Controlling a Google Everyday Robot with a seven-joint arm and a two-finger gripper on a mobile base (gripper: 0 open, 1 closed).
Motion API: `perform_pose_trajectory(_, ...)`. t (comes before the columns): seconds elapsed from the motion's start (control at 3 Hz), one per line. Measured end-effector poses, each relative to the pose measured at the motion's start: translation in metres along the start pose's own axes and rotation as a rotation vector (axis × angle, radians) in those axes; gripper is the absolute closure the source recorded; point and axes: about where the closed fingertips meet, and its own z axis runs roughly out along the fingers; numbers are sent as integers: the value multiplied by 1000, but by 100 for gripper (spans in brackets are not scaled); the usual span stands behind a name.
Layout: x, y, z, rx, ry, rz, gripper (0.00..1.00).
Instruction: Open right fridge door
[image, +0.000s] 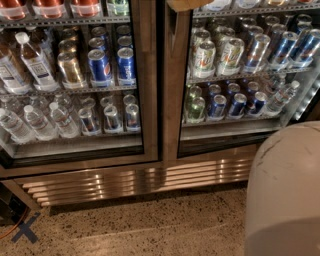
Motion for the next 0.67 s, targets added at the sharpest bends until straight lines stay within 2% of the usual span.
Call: perform_pose_trajectory(0.67, -3, 1, 0, 19, 4, 15, 100)
